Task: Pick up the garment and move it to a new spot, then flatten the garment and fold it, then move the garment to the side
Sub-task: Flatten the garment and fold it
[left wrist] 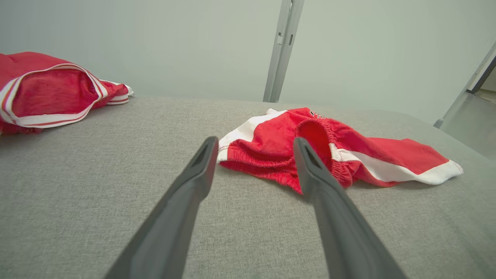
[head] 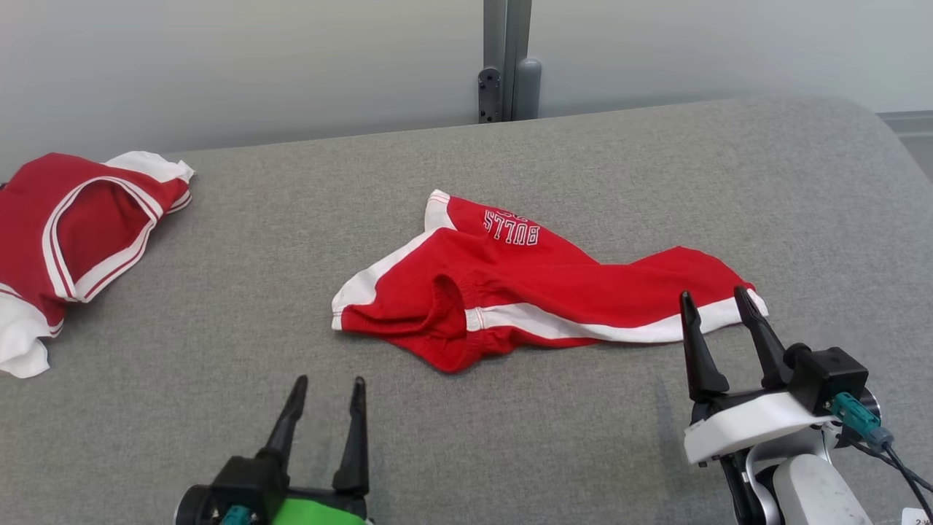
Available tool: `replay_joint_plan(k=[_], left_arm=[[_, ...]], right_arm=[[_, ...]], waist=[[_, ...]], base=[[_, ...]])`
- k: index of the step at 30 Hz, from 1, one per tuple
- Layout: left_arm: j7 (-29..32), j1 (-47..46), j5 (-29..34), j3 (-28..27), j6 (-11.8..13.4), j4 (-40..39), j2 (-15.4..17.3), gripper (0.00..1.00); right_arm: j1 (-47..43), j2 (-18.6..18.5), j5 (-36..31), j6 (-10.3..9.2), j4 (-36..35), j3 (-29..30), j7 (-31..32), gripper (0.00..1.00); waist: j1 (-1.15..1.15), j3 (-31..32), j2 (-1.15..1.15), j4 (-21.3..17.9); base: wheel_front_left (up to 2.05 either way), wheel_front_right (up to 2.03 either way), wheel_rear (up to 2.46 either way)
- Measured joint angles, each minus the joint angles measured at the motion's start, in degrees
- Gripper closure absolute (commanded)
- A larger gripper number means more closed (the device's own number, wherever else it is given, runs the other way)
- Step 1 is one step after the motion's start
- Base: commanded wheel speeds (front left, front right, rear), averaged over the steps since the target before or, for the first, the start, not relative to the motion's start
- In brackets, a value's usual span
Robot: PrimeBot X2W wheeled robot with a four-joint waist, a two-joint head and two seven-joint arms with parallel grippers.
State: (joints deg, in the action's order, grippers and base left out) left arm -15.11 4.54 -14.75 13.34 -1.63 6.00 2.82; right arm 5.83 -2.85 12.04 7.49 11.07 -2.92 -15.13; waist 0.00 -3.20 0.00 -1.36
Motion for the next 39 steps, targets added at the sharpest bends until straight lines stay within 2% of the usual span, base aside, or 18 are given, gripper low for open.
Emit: replay_joint_plan(k=[3,10,17,24,29,30,31,33,34,39], left_arm=[[1.29,-2.82,-0.09,3.08,-1.45,2.18,-0.01,0.00],[7.60,-10.42,-4.75,8.58,-3.49,7.98,-0.05,0.00],[10.56,-16.57,-8.36,10.04,-4.01,13.30,-0.07,0.00],[10.39,-20.36,-12.36,10.33,-4.08,17.04,-0.09,0.00],[9.57,-22.14,-12.95,10.20,-3.65,19.58,-0.09,0.00],[9.22,-22.30,-13.19,10.15,-3.65,19.81,-0.10,0.14],[9.00,-22.53,-13.41,10.15,-3.63,20.12,-0.09,0.51],[8.57,-22.95,-13.48,10.21,-3.56,20.50,-0.09,0.76],[8.18,-23.13,-13.67,10.18,-3.46,20.64,-0.10,0.98],[6.66,-23.68,-13.94,10.61,-3.38,21.32,-0.09,1.00]], right_arm=[[0.17,0.01,-0.26,0.00,0.63,-0.31,0.00,0.00],[1.70,0.01,-0.03,0.00,1.62,-1.04,0.00,0.00],[2.92,0.01,0.75,0.00,1.56,-0.38,0.00,0.00],[3.82,0.00,1.52,0.00,1.31,0.11,0.00,0.00],[4.00,0.01,2.02,0.00,1.05,0.37,0.00,0.00],[4.02,0.00,2.04,0.00,1.00,0.45,0.00,0.00],[4.03,0.00,2.10,0.00,0.97,0.58,0.00,0.00],[4.03,0.00,2.11,0.00,0.91,0.77,0.00,0.00],[4.03,0.00,2.16,0.00,0.91,0.87,0.00,0.00],[4.05,0.01,2.34,0.00,0.85,1.51,0.00,0.00]], waist=[[0.00,-0.60,0.00,-0.48],[0.00,-2.18,0.00,-2.64],[0.00,-4.55,0.00,-5.72],[0.00,-7.05,0.00,-8.63],[0.00,-8.29,0.00,-10.27],[0.00,-8.44,0.00,-10.45],[0.00,-8.60,0.00,-10.64],[0.00,-8.82,0.00,-10.80],[0.00,-8.85,0.00,-10.80],[0.00,-8.72,0.00,-10.42]], base=[[0.00,0.00,0.00],[0.00,0.00,0.00],[0.00,0.00,0.00],[0.00,0.00,0.00],[0.00,0.00,0.00],[0.00,0.00,0.00],[0.00,0.00,0.00],[0.00,0.00,0.00],[0.00,0.00,0.00],[0.00,0.00,0.00]])
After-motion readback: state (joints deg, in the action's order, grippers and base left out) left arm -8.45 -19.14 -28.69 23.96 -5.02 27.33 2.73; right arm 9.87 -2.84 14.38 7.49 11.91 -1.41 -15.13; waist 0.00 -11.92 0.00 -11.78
